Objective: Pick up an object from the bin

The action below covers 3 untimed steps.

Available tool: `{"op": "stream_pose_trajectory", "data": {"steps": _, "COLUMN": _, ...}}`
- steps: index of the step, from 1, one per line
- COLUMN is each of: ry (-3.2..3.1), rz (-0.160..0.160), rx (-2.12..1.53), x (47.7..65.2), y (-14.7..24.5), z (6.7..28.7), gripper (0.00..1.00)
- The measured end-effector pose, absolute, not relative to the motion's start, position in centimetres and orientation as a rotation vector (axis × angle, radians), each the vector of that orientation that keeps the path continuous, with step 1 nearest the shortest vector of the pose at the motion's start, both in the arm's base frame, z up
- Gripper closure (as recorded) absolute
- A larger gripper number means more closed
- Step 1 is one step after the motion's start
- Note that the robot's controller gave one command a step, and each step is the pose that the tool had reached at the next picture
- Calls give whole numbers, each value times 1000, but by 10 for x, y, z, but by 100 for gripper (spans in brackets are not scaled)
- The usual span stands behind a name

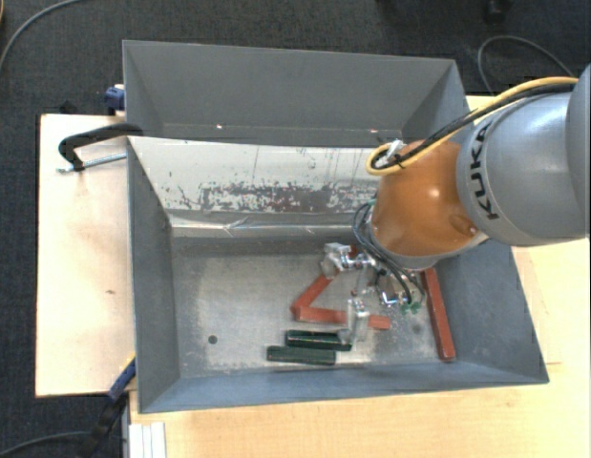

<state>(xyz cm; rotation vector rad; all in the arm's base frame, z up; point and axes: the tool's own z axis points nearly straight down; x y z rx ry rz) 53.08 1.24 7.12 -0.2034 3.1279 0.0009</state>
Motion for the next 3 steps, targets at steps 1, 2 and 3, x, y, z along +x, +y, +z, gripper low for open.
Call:
{"op": "stream_pose_trajectory", "data": {"steps": 1, "ry": 3121, "rz": 3, "rx": -206, "x": 533, "y": 14, "z": 76, "gripper": 100}}
{"op": "stream_pose_trajectory", "data": {"steps": 2, "ry": 3130, "rz": 3, "rx": -207, "x": 530, "y": 14, "z": 72, "gripper": 0}}
{"op": "stream_pose_trajectory", "data": {"steps": 3, "ry": 3124, "rz": 0, "rx": 95, "x": 588, "y": -28, "z": 189, "gripper": 0}}
